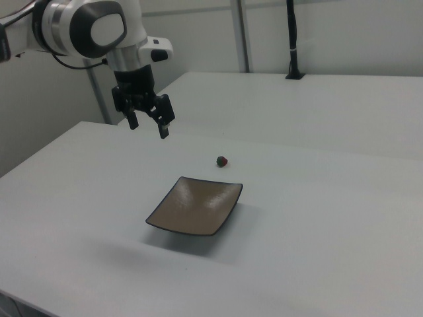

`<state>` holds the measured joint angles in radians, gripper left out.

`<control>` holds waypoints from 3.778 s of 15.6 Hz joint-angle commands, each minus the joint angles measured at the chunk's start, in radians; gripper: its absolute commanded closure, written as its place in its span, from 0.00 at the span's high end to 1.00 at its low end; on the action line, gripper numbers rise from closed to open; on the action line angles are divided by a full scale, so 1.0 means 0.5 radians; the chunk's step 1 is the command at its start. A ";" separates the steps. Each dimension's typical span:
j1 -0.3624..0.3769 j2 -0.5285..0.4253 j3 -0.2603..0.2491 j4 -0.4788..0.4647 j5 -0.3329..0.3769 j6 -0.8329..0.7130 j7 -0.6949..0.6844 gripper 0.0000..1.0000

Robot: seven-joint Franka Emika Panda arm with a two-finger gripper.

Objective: Strawberries on a ceramic plate
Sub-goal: 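Move the open gripper forward over the dark square plate, then move the gripper past the plate and lower it onto the red strawberry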

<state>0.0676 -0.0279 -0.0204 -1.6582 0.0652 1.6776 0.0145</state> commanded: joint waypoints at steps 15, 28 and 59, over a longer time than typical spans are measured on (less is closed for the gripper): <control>0.043 0.095 -0.045 0.009 -0.005 0.494 0.032 1.00; 0.043 0.488 -0.042 0.031 -0.032 1.234 0.039 1.00; 0.175 1.676 -0.048 0.540 -0.121 2.606 0.085 1.00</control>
<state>0.1406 0.7466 -0.0269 -1.4675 0.0239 2.9595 0.0287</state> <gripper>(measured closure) 0.000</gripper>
